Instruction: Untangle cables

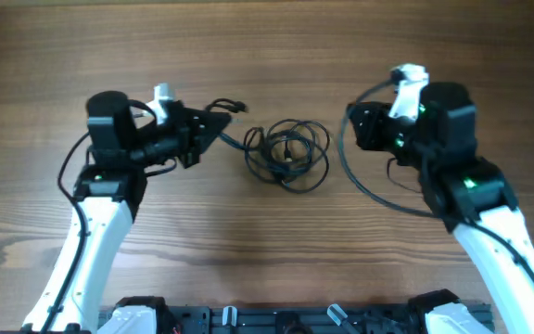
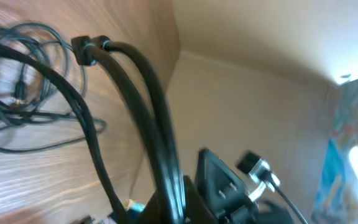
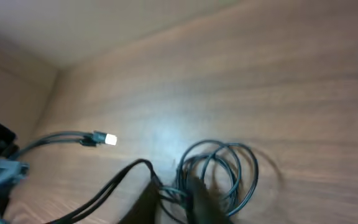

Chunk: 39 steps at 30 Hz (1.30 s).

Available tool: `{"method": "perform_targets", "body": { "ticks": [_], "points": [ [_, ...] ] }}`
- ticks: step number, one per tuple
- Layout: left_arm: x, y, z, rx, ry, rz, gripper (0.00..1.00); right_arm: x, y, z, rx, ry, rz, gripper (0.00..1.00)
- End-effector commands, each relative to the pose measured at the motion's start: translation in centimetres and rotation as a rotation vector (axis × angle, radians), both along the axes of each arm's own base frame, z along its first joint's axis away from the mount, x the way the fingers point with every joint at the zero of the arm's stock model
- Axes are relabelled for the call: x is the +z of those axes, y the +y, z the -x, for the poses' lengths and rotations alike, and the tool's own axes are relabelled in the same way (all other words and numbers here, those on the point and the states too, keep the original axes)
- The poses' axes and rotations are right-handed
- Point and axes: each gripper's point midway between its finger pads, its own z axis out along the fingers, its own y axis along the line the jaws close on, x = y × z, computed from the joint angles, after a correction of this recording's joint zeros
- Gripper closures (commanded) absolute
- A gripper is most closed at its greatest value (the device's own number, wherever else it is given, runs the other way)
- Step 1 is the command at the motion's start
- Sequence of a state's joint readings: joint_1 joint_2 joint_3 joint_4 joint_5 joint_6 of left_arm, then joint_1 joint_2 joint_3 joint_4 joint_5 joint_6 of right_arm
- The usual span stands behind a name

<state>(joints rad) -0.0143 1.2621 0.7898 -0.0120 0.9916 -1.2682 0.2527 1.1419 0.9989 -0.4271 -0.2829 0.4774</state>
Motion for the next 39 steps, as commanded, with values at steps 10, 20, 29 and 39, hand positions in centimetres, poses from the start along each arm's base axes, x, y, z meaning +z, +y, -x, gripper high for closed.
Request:
{"method": "perform_targets", "body": {
  "ticks": [10, 20, 29, 39],
  "points": [
    [-11.4, 5.9, 2.6, 0.164, 0.194, -0.642, 0.69, -4.5, 4.8, 1.6, 0.286, 0.211, -0.107, 0.49],
    [-4.8, 4.4, -0.2, 0.153, -0.136, -0.518, 0.46, -8.0, 7.2, 3.3, 0.423, 0.313, -0.076, 0.29],
    [-5.5, 11.5, 1.0, 0.397, -0.004, -0.663, 0.09, -12.1, 7.7, 4.2, 0.398, 0.435, 0.027, 0.22],
    [-11.1, 11.6, 4.9, 0.304, 0.289, -0.713, 0.14, -13.2, 13.2, 3.2, 0.477, 0.407, -0.077, 0.16]
  ]
}}
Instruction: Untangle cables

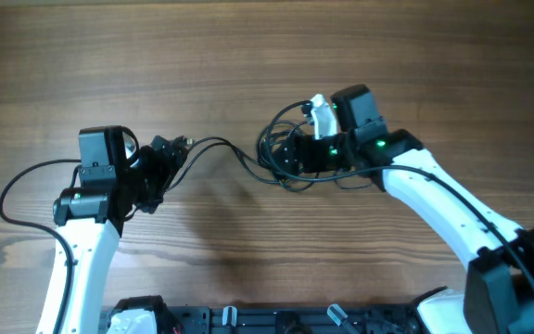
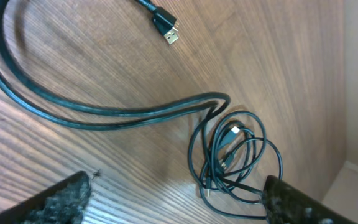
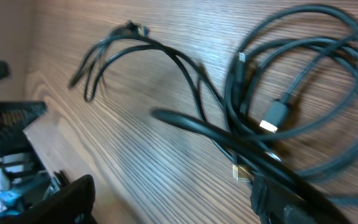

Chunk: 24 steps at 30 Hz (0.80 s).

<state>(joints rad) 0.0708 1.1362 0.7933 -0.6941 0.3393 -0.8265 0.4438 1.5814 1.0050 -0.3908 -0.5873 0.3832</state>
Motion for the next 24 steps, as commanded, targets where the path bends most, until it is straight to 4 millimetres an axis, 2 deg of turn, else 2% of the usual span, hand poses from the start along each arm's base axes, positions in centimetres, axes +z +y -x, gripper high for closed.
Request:
{"method": "perform_targets", "body": {
  "ticks": [1, 6, 8, 10, 12, 14, 15, 16, 19, 21, 22, 24],
  "points": [
    [-0.7, 0.4, 0.1, 0.006, 0.026, -0.019, 0.14, 0.3, 2.6, -0.5, 0.013, 0.003, -0.065, 0.15],
    [-0.8, 0.4, 0.1, 0.003, 0.028, -0.017, 0.12, -1.2, 3.2, -3.0, -0.058, -0.133, 0.035, 0.15],
    [-0.9, 0.3, 0.4, 0.001, 0.043, -0.016, 0.12, -2.4, 2.4, -4.3, -0.134, -0.160, 0.109, 0.15],
    [-1.1, 0.3, 0.7, 0.001, 0.058, -0.015, 0.12, -2.6, 2.4, -5.3, -0.155, -0.196, 0.117, 0.20],
    [-1.2, 0.3, 0.9, 0.001, 0.063, -0.014, 0.10, -1.8, 2.8, -6.1, -0.153, -0.250, 0.099, 0.37],
    [-1.3, 0.3, 1.0, 0.001, 0.069, -0.014, 0.09, -0.9, 3.2, -6.8, -0.150, -0.302, 0.070, 0.65],
    [-1.3, 0.3, 1.1, 0.001, 0.074, -0.013, 0.07, -0.5, 3.4, -7.1, -0.152, -0.318, 0.059, 0.83],
    [-1.4, 0.3, 1.2, 0.001, 0.080, -0.013, 0.06, -0.1, 3.5, -7.3, -0.156, -0.327, 0.049, 0.96],
    [-1.6, 0.2, 1.6, 0.000, 0.099, -0.012, 0.05, 1.1, 3.9, -7.6, -0.154, -0.344, 0.027, 0.96],
    [-1.7, 0.2, 1.8, 0.000, 0.107, -0.011, 0.04, 1.8, 4.2, -7.1, -0.129, -0.330, 0.006, 0.91],
    [-1.7, 0.2, 1.8, 0.000, 0.108, -0.011, 0.04, 1.9, 4.3, -6.8, -0.118, -0.319, 0.003, 0.84],
    [-1.7, 0.2, 1.8, 0.001, 0.107, -0.011, 0.03, 1.2, 3.8, -6.2, -0.099, -0.304, 0.046, 0.60]
  ]
}}
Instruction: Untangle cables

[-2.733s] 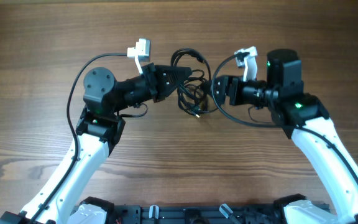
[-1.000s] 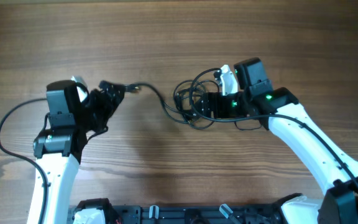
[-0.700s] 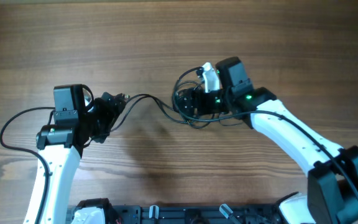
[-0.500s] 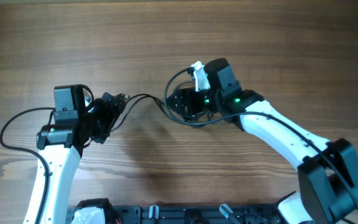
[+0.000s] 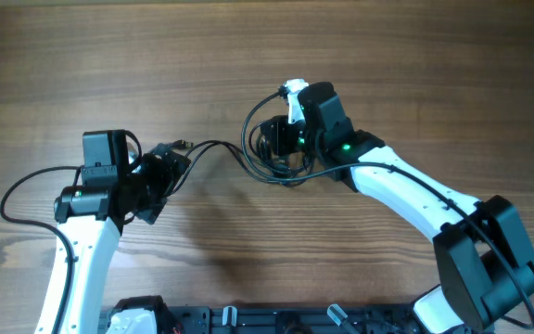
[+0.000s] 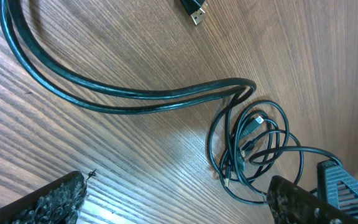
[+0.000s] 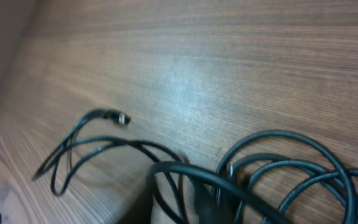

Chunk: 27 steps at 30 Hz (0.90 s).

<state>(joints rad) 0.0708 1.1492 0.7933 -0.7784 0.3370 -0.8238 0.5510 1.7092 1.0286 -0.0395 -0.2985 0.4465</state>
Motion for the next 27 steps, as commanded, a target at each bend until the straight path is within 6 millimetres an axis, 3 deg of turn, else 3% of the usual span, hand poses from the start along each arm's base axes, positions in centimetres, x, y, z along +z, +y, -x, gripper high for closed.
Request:
{"method": "perform_targets", "body": {
  "ticks": [1, 2, 4, 9, 12, 15, 16, 18, 19, 21, 22, 23, 26, 27],
  "points": [
    [-0.4, 0.3, 0.0, 0.001, 0.009, -0.015, 0.02, 1.1, -0.2, 0.3, 0.033, -0.020, 0.038, 0.43],
    [-0.4, 0.3, 0.0, 0.001, 0.007, -0.015, 0.02, 0.4, -0.7, 0.5, 0.022, 0.000, 0.068, 0.26],
    [-0.3, 0.3, -0.1, 0.001, 0.004, -0.016, 0.01, -0.4, -1.0, 1.4, 0.029, 0.044, 0.089, 0.12],
    [-0.1, 0.4, -0.6, 0.001, -0.019, -0.017, 0.00, -1.0, 1.6, 3.5, 0.106, 0.091, 0.047, 0.09],
    [-0.1, 0.4, -0.7, 0.001, -0.022, -0.017, 0.00, -2.0, 2.6, 2.5, -0.012, 0.044, 0.097, 0.08],
    [-0.1, 0.4, -0.6, 0.001, -0.020, -0.017, 0.00, -3.1, 2.3, 1.1, -0.172, 0.011, 0.132, 0.10],
    [-0.1, 0.3, -0.6, 0.001, -0.017, -0.017, 0.00, -3.5, 2.7, 1.0, -0.169, 0.002, 0.133, 0.15],
    [-0.2, 0.3, -0.5, 0.001, -0.014, -0.017, 0.00, -4.4, 3.1, 1.0, -0.162, 0.009, 0.137, 0.40],
    [-0.2, 0.3, -0.5, 0.001, -0.014, -0.017, 0.00, -4.8, 3.1, 0.9, -0.162, 0.013, 0.140, 0.45],
    [-0.1, 0.3, -0.5, 0.001, -0.015, -0.017, 0.01, -4.5, 3.3, 0.7, -0.160, 0.000, 0.133, 0.69],
    [-0.1, 0.3, -0.5, 0.001, -0.015, -0.017, 0.00, -3.8, 3.5, 0.5, -0.147, -0.025, 0.127, 0.87],
    [-0.1, 0.3, -0.5, 0.001, -0.015, -0.017, 0.00, -2.9, 3.7, 0.2, -0.137, -0.051, 0.120, 0.96],
    [-0.1, 0.3, -0.5, 0.001, -0.015, -0.017, 0.00, 1.6, 4.3, -0.5, -0.101, -0.155, 0.089, 0.96],
    [-0.1, 0.3, -0.5, 0.001, -0.015, -0.017, 0.00, 4.6, 4.4, -0.7, -0.105, -0.196, 0.051, 0.96]
  ]
}}
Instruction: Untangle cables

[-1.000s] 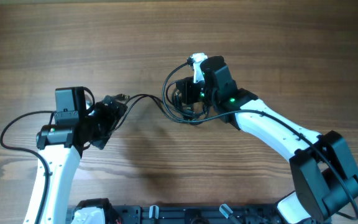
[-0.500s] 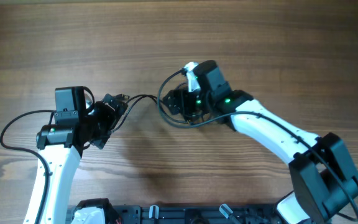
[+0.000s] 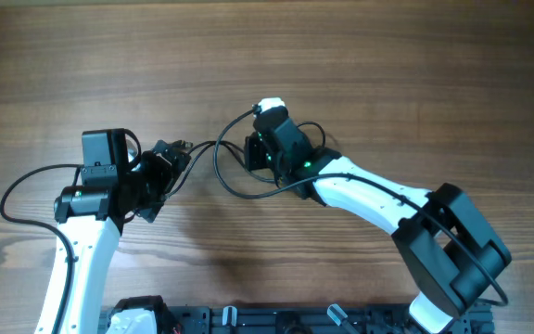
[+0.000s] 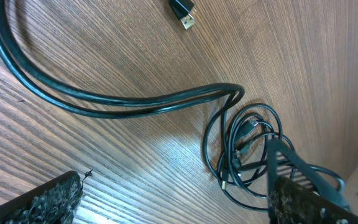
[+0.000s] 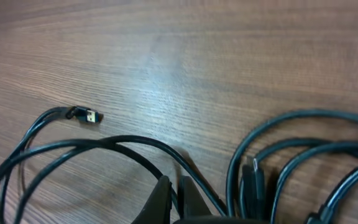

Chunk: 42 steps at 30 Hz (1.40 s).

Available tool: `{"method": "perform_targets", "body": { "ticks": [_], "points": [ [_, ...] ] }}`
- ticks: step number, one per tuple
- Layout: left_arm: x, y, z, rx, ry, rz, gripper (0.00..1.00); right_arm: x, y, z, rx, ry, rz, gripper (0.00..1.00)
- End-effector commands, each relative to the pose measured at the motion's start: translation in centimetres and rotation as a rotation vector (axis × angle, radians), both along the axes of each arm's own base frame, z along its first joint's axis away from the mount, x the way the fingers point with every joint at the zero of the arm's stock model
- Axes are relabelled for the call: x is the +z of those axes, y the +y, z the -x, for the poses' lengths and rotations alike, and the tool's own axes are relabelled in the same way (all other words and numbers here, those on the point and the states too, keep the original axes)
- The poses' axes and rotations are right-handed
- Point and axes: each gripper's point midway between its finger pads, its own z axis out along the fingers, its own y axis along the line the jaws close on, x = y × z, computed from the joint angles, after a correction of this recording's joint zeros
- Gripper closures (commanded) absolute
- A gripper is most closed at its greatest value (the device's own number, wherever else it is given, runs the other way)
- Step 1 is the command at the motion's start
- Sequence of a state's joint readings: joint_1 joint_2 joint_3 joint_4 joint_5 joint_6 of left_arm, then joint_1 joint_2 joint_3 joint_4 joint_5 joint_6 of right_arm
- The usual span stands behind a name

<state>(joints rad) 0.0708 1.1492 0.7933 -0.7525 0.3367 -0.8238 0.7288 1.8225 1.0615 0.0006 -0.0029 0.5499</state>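
Black cables lie on the wooden table (image 3: pixel 387 56). A tangled coil (image 4: pixel 238 146) sits mid-table and also shows as a coil (image 5: pixel 253 180) in the right wrist view. From it a doubled cable (image 4: pixel 135 110) runs left past a USB plug (image 4: pixel 182 12), the same plug (image 5: pixel 86 115) seen from the right. My left gripper (image 4: pixel 173 186) hovers open above the doubled cable, holding nothing. My right gripper (image 5: pixel 178 186) is shut on a black cable strand at the coil's left edge. A loop (image 3: pixel 219 167) bows out to its left.
Another black cable (image 3: pixel 12 190) arcs round the left arm's base at the far left. Bare wood lies at the back and the right of the table. The arm mounts (image 3: pixel 276 320) line the near edge.
My right gripper has moved left and slightly nearer, from the coil's top to its left edge, and the cable loop went with it. The left arm stayed put.
At first both grippers held cables raised on either side of the coil. Then the left had let go and stood open lower left, while the right was open at the coil. It then shut on a strand and now holds it further left.
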Motion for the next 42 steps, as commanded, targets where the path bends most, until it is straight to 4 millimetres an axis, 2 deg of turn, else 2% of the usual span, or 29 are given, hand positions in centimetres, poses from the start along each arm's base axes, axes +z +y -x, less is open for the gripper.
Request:
{"method": "perform_targets", "body": {
  "ticks": [1, 3, 5, 6, 9, 10, 11, 15, 18, 20, 24, 26, 27, 30, 33, 37, 39, 42],
  "points": [
    [-0.4, 0.3, 0.1, 0.001, 0.012, -0.013, 0.00, 10.8, 0.9, -1.6, 0.018, -0.210, -0.101, 0.96],
    [0.0, -0.7, 0.0, -0.052, -0.010, 0.028, 0.00, 18.7, 0.7, -1.4, 0.024, -0.344, -0.194, 0.96],
    [0.9, -2.2, -0.4, -0.160, -0.076, 0.077, 0.00, 24.3, -0.2, -0.5, 0.015, -0.431, -0.279, 0.96],
    [1.3, -2.7, -0.5, -0.192, -0.100, 0.091, 0.00, 26.0, -0.5, 0.0, 0.014, -0.461, -0.306, 0.96],
    [1.5, -2.7, -0.9, -0.197, -0.118, 0.091, 0.00, 33.4, -2.7, 2.3, 0.003, -0.606, -0.437, 0.96],
    [1.5, -2.7, -0.9, -0.198, -0.122, 0.090, 0.00, 36.8, -4.2, 3.5, -0.021, -0.683, -0.494, 0.96],
    [1.5, -2.7, -0.9, -0.198, -0.122, 0.090, 0.00, 38.5, -5.3, 4.1, -0.045, -0.722, -0.520, 0.96],
    [1.5, -2.7, -0.9, -0.197, -0.121, 0.091, 0.00, 42.7, -9.0, 6.3, -0.130, -0.822, -0.573, 0.96],
    [1.5, -2.7, -0.9, -0.197, -0.121, 0.092, 0.00, 43.5, -9.9, 6.6, -0.156, -0.844, -0.587, 0.96],
    [1.5, -2.7, -0.9, -0.198, -0.121, 0.092, 0.00, 44.8, -10.5, 6.8, -0.178, -0.884, -0.622, 0.96],
    [1.5, -2.7, -0.8, -0.197, -0.118, 0.092, 0.00, 52.0, -13.1, 9.6, -0.203, -1.139, -0.799, 0.96],
    [1.5, -2.7, -0.8, -0.197, -0.116, 0.092, 0.00, 54.4, -14.5, 10.5, -0.235, -1.226, -0.810, 0.96],
    [1.4, -2.7, -0.8, -0.197, -0.114, 0.092, 0.00, 56.5, -15.8, 11.1, -0.281, -1.272, -0.825, 0.96],
    [1.5, -2.7, -0.8, -0.197, -0.115, 0.092, 0.00, 61.2, -17.7, 13.0, -0.319, -1.420, -0.784, 0.96],
    [1.5, -2.7, -0.8, -0.197, -0.115, 0.092, 0.00, 64.8, -20.6, 13.7, -0.457, -1.489, -0.787, 0.96],
    [1.5, -2.7, -0.8, -0.197, -0.114, 0.093, 0.00, 67.4, -22.1, 13.9, -0.559, -1.541, -0.778, 0.96],
    [1.5, -2.7, -0.8, -0.197, -0.114, 0.093, 0.00, 68.0, -21.8, 13.4, -0.562, -1.546, -0.784, 0.96],
    [1.7, -3.1, -0.7, -0.210, -0.119, 0.113, 0.00, 66.8, -19.8, 11.2, -0.534, -1.486, -0.742, 0.96]
  ]
}}
